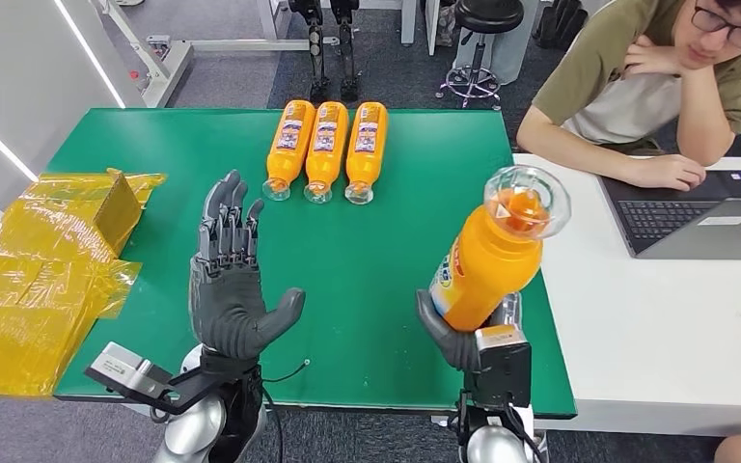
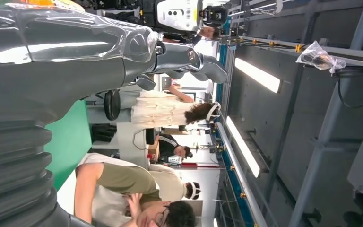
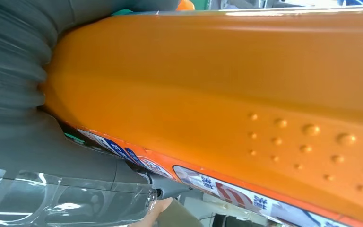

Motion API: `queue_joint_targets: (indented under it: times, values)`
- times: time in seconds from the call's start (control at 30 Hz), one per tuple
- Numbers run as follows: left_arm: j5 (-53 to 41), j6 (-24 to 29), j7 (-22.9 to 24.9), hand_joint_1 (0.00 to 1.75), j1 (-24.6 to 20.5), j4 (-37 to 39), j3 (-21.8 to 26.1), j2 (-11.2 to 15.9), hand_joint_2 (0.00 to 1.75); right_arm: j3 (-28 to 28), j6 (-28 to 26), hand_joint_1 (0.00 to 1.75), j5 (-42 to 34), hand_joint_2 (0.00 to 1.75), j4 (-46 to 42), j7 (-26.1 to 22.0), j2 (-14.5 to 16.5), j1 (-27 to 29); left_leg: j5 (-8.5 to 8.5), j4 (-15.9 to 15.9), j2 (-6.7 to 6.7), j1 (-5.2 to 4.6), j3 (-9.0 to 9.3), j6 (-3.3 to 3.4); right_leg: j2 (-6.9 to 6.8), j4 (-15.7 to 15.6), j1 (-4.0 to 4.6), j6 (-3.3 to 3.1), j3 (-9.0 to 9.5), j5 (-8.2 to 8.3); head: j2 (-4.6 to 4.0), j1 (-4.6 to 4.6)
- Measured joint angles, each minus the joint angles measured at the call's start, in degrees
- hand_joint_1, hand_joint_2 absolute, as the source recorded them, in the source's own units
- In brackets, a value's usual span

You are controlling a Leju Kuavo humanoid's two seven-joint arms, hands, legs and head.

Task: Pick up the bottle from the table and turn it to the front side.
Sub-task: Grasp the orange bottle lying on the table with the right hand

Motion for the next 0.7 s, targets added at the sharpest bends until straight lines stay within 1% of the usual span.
queue_joint_targets:
  times: [0.13,0.23,0.3,0.37,0.6,0.7]
  values:
    - [0.28,-0.9,0.0,0.0,0.0,0.02,-0.06,0.01,1.75,-0.42,0.1,1.75,0.28,1.75,-0.81,0.02,0.2,0.42,0.0,0.0,0.01,0.0,0.0,0.0,0.01,0.0,0.0,0.0,-0.01,0.0,0.0,0.0]
    - [2.0,-5.18,0.0,0.0,-0.03,0.02,-0.73,0.02,1.75,-0.68,1.36,1.75,1.84,1.75,-1.38,0.93,0.23,0.74,0.0,0.0,0.0,0.0,-0.01,0.0,0.01,0.0,0.0,0.0,-0.01,-0.01,0.0,0.01]
    - [3.14,-8.17,0.07,0.0,-0.14,0.02,-1.66,0.0,1.75,-0.76,3.14,1.75,3.3,1.75,-1.72,2.64,0.23,0.92,-0.01,0.0,0.01,0.0,-0.01,0.0,0.02,0.0,0.0,0.0,-0.01,-0.01,0.0,0.01]
    - [3.63,-9.68,0.46,0.0,-0.47,0.02,-2.62,-0.11,1.75,-0.78,5.05,1.75,5.12,1.75,-1.77,4.47,0.23,0.97,-0.01,0.0,0.01,0.0,-0.02,0.0,0.04,-0.01,0.0,0.0,-0.02,-0.01,0.0,0.0]
    - [4.34,-12.61,1.05,0.0,-2.02,0.02,-4.01,-0.71,1.75,-0.32,12.56,1.75,15.01,1.75,-0.14,11.26,-0.04,0.22,0.0,0.0,0.02,0.0,0.0,0.0,0.04,0.0,0.0,0.0,-0.01,0.0,0.0,0.0]
    - [4.36,-13.75,1.01,0.0,-2.32,0.1,-4.04,-0.91,1.75,0.17,16.51,1.75,19.57,1.75,0.57,13.01,-0.65,-0.21,0.0,0.0,0.02,0.0,-0.01,0.0,0.04,0.0,0.0,0.0,-0.01,0.0,0.0,0.0]
